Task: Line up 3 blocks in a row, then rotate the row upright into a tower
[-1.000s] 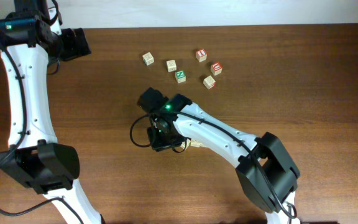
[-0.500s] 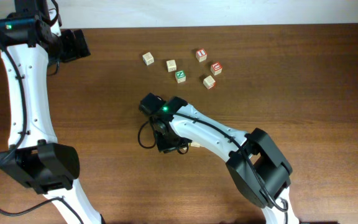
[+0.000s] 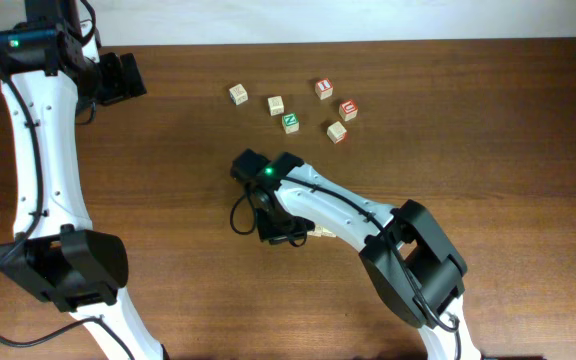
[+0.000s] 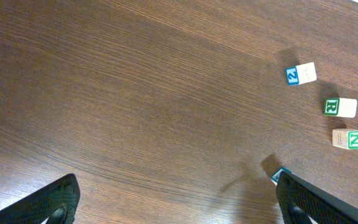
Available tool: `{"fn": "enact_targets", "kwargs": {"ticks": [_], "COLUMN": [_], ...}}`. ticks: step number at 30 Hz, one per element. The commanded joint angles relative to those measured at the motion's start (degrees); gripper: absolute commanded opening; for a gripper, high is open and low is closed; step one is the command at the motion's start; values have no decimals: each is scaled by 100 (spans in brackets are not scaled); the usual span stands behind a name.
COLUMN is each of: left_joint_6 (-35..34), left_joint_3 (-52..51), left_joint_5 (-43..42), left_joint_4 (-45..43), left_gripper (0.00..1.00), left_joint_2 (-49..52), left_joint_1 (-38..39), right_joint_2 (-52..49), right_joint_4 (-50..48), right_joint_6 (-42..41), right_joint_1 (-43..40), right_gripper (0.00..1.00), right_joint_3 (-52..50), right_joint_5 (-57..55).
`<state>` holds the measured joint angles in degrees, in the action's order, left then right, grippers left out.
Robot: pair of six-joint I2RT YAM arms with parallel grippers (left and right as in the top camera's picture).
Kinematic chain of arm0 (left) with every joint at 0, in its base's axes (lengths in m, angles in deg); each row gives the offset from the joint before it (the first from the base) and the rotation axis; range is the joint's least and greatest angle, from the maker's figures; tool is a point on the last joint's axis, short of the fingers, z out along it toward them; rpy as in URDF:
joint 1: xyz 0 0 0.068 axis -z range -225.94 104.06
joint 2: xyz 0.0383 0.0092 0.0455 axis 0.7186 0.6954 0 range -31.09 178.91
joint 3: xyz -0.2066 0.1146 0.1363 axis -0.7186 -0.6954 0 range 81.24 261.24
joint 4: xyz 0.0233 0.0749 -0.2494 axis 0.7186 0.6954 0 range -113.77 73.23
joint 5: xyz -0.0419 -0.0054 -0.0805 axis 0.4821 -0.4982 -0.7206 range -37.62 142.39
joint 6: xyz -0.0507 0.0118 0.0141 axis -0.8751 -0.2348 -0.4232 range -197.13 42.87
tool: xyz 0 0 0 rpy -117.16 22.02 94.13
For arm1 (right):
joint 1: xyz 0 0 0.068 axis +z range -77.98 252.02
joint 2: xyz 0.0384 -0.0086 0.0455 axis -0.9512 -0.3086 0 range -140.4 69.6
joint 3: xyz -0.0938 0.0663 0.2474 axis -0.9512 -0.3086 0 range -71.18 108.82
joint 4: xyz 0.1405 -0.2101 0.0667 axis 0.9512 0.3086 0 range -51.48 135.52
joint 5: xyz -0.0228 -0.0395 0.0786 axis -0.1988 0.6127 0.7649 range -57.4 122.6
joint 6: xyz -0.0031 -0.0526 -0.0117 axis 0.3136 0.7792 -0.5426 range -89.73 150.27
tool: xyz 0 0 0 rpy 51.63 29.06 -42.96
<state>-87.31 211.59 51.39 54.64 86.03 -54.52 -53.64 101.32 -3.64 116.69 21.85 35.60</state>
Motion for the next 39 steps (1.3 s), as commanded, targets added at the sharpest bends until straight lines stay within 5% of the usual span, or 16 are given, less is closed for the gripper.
{"fn": "enact_targets", "kwargs": {"ticks": [1,14,21,25,39], "left_joint_6": [-48,-48,-48,-48,-48], "left_joint_3": [4,4,4,4,4], "left_joint_5": [83,83,83,83,81], "left_joint_4": [33,81,76,76,79], "left_gripper": [99,99,99,99,99], "left_joint_2": [20,20,20,20,20], "left_joint_1": [15,15,15,15,17], "right_joint_2": [-83,-72,144,-92,-407], "right_joint_4": [48,151,17,-295,538], "right_joint_6": [-109,-404,356,560,544], "right_joint_1": [-66,-179,-4,2,-15], "right_gripper": [25,24,25,16,14], "right_joint_3": [-63,-33,839,822,800], "right_joint_5": [-26,46,26,-133,-229]}}
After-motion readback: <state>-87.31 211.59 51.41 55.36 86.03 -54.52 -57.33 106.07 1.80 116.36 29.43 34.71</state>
